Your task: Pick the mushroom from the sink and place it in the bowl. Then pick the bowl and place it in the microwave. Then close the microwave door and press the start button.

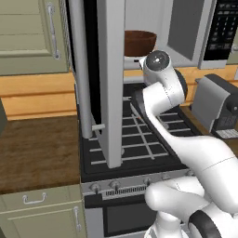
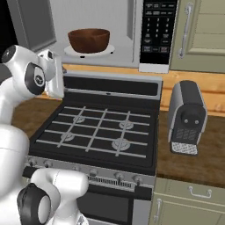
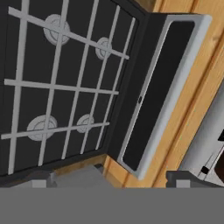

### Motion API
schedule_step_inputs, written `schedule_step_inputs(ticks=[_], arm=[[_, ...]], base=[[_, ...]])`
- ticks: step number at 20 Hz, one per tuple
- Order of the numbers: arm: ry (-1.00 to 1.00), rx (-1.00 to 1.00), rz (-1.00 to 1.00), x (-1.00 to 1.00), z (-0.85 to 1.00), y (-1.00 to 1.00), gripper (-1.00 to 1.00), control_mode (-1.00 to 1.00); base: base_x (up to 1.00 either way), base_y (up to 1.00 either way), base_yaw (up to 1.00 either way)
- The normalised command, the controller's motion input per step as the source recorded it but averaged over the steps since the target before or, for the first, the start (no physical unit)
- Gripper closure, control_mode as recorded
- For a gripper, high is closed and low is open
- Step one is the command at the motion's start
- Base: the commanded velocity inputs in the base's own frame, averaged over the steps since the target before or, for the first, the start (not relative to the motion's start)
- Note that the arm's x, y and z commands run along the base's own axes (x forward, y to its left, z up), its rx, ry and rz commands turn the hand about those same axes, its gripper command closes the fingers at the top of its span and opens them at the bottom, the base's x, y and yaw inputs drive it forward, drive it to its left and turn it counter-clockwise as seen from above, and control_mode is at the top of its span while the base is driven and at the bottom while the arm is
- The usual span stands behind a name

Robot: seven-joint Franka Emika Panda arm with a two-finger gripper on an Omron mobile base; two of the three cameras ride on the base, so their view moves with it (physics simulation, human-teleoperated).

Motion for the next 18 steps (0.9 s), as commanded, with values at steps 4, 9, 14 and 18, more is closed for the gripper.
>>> schedule_step_inputs(ticks=[4, 9, 14, 18], arm=[[0.01, -0.09, -0.06, -0.03, -0.3, 0.0, -1.0, -1.0], [-0.01, -0.16, -0.05, -0.18, -0.35, 0.06, -1.0, -1.0], [0.03, -0.24, 0.0, 0.0, -0.53, 0.26, -1.0, -1.0], [0.0, -0.24, -0.04, -0.02, -0.57, 0.5, -1.0, -1.0]], base=[[0.0, 0.0, 0.0], [0.0, 0.0, 0.0], [0.0, 0.0, 0.0], [0.0, 0.0, 0.0]])
